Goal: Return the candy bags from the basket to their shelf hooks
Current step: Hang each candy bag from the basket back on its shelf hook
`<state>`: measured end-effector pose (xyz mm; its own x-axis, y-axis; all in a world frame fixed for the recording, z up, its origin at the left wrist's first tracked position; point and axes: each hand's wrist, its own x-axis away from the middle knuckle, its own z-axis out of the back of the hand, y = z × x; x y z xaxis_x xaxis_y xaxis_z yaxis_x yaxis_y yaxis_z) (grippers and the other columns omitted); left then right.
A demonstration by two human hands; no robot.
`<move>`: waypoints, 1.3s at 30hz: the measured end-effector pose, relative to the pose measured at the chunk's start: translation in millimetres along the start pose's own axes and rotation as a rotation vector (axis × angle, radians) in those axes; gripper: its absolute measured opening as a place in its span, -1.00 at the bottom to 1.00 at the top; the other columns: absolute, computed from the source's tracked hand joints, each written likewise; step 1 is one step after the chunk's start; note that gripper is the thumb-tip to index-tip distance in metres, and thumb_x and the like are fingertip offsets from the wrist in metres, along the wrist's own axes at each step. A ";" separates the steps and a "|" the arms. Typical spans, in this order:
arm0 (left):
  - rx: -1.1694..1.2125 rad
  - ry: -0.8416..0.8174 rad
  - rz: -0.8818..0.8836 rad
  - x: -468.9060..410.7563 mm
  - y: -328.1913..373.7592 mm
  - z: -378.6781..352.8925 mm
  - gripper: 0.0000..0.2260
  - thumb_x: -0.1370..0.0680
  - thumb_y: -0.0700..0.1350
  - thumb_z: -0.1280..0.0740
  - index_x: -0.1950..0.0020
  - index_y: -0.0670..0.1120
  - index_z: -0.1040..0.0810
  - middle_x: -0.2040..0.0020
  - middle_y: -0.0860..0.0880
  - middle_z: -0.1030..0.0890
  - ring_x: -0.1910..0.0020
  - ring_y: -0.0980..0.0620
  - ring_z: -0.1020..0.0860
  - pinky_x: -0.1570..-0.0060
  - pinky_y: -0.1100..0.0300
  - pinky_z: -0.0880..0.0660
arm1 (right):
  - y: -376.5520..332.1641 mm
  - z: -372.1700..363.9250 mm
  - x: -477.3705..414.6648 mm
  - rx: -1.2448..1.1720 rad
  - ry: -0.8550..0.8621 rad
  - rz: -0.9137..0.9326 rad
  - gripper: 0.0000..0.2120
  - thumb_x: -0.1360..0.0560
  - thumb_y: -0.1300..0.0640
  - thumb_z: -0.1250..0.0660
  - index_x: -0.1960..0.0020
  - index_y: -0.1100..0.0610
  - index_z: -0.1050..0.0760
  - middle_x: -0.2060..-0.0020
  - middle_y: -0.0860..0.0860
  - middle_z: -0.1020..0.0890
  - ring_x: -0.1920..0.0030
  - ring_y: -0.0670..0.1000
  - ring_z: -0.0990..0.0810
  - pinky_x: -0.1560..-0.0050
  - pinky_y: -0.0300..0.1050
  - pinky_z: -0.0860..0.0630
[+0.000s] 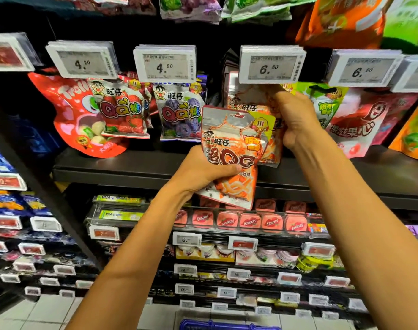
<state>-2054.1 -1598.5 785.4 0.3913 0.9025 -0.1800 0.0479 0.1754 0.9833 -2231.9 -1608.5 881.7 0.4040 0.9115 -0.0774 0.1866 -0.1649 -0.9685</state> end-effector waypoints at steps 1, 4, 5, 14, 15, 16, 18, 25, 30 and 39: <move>0.003 0.005 0.005 0.3 -1.7 -0.5 -0.73 -0.33 -0.28 -0.57 0.09 -0.01 -0.62 0.19 0.13 -0.73 0.17 0.16 -0.69 0.24 0.35 -0.57 | 0.4 0.4 -0.2 0.014 -0.003 -0.002 -0.91 -0.47 0.28 -0.37 0.09 0.12 -0.56 0.23 0.08 -0.67 0.37 -0.02 -0.64 0.31 -0.16 -0.61; 0.016 0.024 0.018 2.1 -7.8 -0.4 -0.74 -0.33 -0.29 -0.56 0.11 -0.01 -0.63 0.21 0.12 -0.73 0.19 0.17 -0.69 0.24 0.35 -0.57 | 4.1 2.9 -0.2 0.062 -0.015 -0.013 -0.87 -0.47 0.26 -0.39 -0.01 0.13 -0.56 0.18 0.11 -0.68 0.31 0.02 -0.64 0.21 -0.10 -0.60; 0.015 0.030 0.021 2.4 -8.9 -0.2 -0.74 -0.33 -0.29 -0.56 0.12 -0.01 -0.63 0.21 0.12 -0.73 0.19 0.17 -0.69 0.24 0.35 -0.57 | 4.6 3.4 0.1 0.056 -0.023 -0.009 -0.86 -0.48 0.27 -0.39 -0.02 0.13 -0.56 0.17 0.11 -0.68 0.28 0.03 -0.65 0.20 -0.09 -0.60; 0.008 0.001 0.080 -1.1 -1.4 3.4 -0.76 -0.34 -0.24 -0.57 0.09 0.00 -0.65 0.14 0.09 -0.73 0.14 0.13 -0.70 0.22 0.35 -0.57 | 6.3 3.2 -18.1 0.017 -0.057 -0.055 -0.87 -0.53 0.18 -0.34 0.20 0.12 -0.51 0.43 -0.02 -0.66 0.46 -0.05 -0.63 0.43 -0.26 -0.53; 0.018 0.013 0.091 -2.6 -0.9 3.3 -0.75 -0.34 -0.24 -0.57 0.07 0.00 -0.64 0.13 0.09 -0.74 0.13 0.12 -0.70 0.22 0.34 -0.58 | 9.2 2.4 -19.7 0.043 -0.059 -0.033 -0.87 -0.53 0.16 -0.35 0.19 0.12 -0.51 0.38 0.01 -0.66 0.42 -0.03 -0.63 0.40 -0.23 -0.54; 0.035 0.031 0.103 -4.6 -0.3 3.0 -0.74 -0.34 -0.24 -0.57 0.05 -0.01 -0.64 0.12 0.08 -0.74 0.12 0.11 -0.70 0.21 0.33 -0.58 | 12.2 1.4 -21.6 0.069 -0.060 -0.005 -0.87 -0.54 0.14 -0.35 0.18 0.11 -0.50 0.31 0.04 -0.66 0.37 -0.01 -0.63 0.37 -0.20 -0.55; 0.052 0.077 0.123 -8.2 0.7 2.6 -0.71 -0.34 -0.23 -0.58 0.02 -0.02 -0.63 0.12 0.07 -0.74 0.13 0.09 -0.71 0.23 0.31 -0.59 | 16.8 -1.2 -25.6 0.123 -0.049 0.059 -0.85 -0.56 0.13 -0.34 0.18 0.10 -0.46 0.24 0.09 -0.64 0.29 0.04 -0.62 0.33 -0.13 -0.54; -0.004 0.129 0.074 -9.5 2.3 4.3 -0.72 -0.33 -0.19 -0.59 0.06 0.01 -0.61 0.19 0.19 -0.72 0.17 0.18 -0.69 0.26 0.38 -0.56 | 25.6 1.0 -37.3 0.201 0.029 0.076 -0.73 -0.52 0.08 -0.37 0.34 0.08 -0.48 0.32 0.05 -0.61 0.27 0.03 -0.58 0.23 -0.10 -0.47; 0.006 0.110 0.032 -13.3 8.8 -5.2 -0.70 -0.34 -0.23 -0.59 0.04 0.01 -0.59 0.17 0.16 -0.72 0.15 0.15 -0.70 0.23 0.35 -0.57 | 33.6 11.6 -22.9 0.144 0.199 0.191 -0.76 -0.44 0.09 -0.49 0.05 0.18 -0.48 0.24 0.03 -0.61 0.26 -0.08 -0.58 0.19 -0.20 -0.55; -0.025 0.121 -0.007 -31.2 30.6 -30.9 -0.68 -0.32 -0.22 -0.60 -0.01 -0.04 -0.62 0.09 0.06 -0.72 0.12 0.11 -0.70 0.14 0.26 -0.61 | 22.7 26.1 30.0 0.052 -0.044 0.255 -0.86 -0.57 0.10 -0.34 0.10 0.16 -0.56 0.37 -0.13 -0.63 0.33 -0.17 -0.59 0.36 -0.30 -0.47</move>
<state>-2093.2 -1609.1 820.3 0.2768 0.9419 -0.1901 0.0263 0.1903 0.9814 -2238.9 -1575.1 851.2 0.3927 0.8586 -0.3295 0.0368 -0.3726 -0.9272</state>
